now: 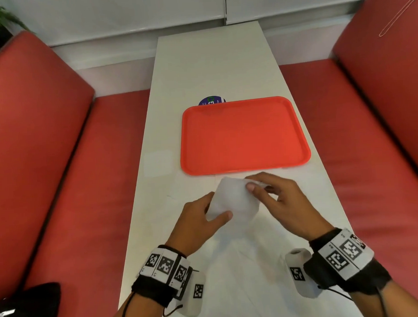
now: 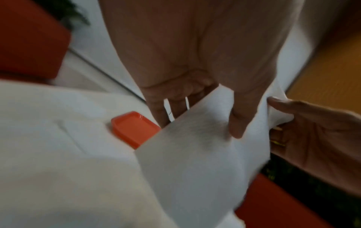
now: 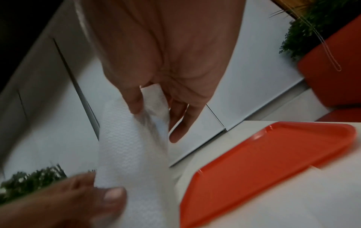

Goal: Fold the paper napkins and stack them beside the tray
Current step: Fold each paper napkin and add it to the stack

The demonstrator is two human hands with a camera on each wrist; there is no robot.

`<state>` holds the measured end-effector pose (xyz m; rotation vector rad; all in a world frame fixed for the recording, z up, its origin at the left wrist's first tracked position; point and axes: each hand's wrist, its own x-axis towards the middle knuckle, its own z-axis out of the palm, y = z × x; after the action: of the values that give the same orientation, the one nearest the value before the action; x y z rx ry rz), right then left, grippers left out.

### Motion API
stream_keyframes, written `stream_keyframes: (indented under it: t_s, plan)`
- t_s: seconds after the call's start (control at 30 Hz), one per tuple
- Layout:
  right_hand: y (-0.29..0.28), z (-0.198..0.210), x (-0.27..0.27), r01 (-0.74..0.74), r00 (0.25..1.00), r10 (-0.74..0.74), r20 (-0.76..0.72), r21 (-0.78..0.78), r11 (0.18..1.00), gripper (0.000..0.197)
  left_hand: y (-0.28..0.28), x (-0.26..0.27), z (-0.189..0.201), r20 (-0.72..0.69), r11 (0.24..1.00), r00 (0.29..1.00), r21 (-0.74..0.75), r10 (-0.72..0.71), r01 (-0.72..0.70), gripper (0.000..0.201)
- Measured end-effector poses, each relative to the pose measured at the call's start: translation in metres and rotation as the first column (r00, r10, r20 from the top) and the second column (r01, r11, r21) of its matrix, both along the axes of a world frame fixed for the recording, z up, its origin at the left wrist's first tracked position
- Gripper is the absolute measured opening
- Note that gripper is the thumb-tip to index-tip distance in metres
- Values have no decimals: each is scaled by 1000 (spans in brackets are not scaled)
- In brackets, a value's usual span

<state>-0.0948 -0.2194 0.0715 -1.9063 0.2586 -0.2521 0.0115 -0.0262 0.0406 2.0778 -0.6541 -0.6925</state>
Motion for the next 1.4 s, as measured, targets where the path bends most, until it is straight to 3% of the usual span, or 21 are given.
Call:
stream_keyframes:
  t_s: [0.13,0.23,0.3,0.37,0.43,0.53,0.63,0.73,0.83,0.87,0.93,1.03,1.13,1.27,1.4]
  plan:
    - [7,19,-2,-3,994,17,105,-128,992,14,-3,-9,9,-307,962,931,-123,198,-245,12]
    - [22,16,-17,-92,985,118,128,-192,977,12,-1,-12,16,-487,912,849,-221,203,-345,20]
    - [34,7,-27,-48,993,61,102,-122,991,17,1,-12,22,-535,889,825,-271,180,-369,22]
    - [44,-3,-29,155,986,-155,70,-5,988,17,4,-10,24,-536,877,829,-306,163,-370,24]
    - [49,-10,-26,317,947,-311,-75,94,944,26,5,-9,24,-524,883,839,-312,148,-351,28]
    - [50,-16,-21,368,919,-290,-267,317,874,32,6,-8,23,-500,899,857,-307,127,-312,35]
    - [49,-20,-19,427,899,-337,-280,391,815,22,7,-3,22,-517,904,843,-273,151,-329,34]
    - [49,-21,-17,448,893,-365,-264,428,785,20,10,2,22,-637,881,754,-252,161,-401,24]
    - [48,-22,-14,449,893,-371,-255,442,777,18,12,6,22,-771,830,618,-236,157,-505,41]
    - [49,-22,-14,445,895,-368,-251,446,777,16,12,7,22,-783,825,601,-227,162,-517,47]
    - [50,-23,-13,442,897,-369,-245,446,778,13,9,8,21,-731,846,654,-213,194,-489,52]
    - [51,-25,-12,447,894,-377,-241,439,780,14,4,9,19,-622,864,751,-232,221,-446,36]
    - [52,-24,-11,447,894,-371,-251,425,787,19,3,12,17,-576,856,775,-236,258,-460,19]
    - [50,-25,-10,418,904,-324,-279,418,807,33,4,15,17,-541,865,801,-242,255,-439,16]
    - [48,-17,-3,340,931,-212,-299,493,801,35,8,17,18,-523,894,824,-232,218,-383,18]
